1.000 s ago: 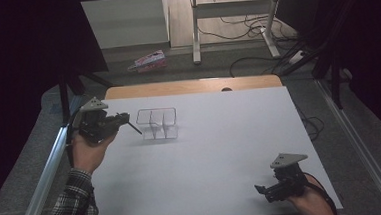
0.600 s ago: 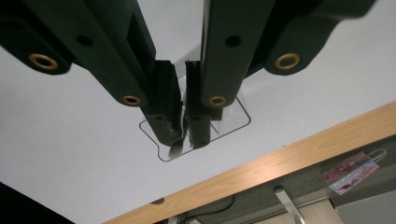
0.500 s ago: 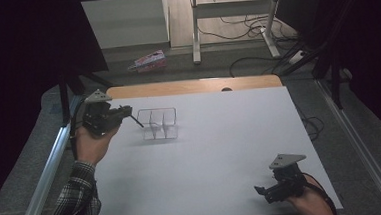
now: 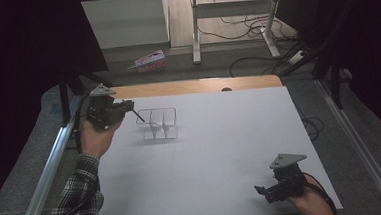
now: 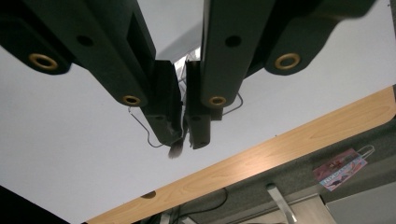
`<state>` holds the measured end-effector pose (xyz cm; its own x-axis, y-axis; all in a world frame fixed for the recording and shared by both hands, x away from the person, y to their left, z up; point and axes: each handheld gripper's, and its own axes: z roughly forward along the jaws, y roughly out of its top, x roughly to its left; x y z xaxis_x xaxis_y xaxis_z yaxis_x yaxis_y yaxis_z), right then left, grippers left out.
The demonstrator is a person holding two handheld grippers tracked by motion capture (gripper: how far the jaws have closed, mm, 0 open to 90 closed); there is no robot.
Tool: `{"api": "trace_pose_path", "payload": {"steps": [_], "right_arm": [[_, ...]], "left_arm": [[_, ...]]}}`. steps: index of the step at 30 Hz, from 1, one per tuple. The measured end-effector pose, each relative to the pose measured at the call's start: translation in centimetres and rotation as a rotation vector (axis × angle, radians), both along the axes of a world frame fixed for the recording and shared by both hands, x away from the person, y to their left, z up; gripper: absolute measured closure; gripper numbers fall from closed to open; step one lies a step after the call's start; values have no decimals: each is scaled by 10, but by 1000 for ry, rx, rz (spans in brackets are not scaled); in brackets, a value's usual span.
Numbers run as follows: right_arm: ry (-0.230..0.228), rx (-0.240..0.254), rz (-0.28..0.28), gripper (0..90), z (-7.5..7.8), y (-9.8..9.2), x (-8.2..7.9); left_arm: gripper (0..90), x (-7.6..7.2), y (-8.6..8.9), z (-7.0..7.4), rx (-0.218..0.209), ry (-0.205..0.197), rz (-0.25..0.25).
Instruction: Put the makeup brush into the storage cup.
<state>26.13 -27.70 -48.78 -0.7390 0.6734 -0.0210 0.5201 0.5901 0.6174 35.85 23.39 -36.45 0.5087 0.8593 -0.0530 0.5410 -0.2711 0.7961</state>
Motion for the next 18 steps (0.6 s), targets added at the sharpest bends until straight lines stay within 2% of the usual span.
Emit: {"api": "trace_pose_path", "payload": {"steps": [18], "right_arm": [[6, -2, 5, 0, -1, 0, 0]], "left_arm": [[853, 20, -6, -9, 17, 26, 25]]}}
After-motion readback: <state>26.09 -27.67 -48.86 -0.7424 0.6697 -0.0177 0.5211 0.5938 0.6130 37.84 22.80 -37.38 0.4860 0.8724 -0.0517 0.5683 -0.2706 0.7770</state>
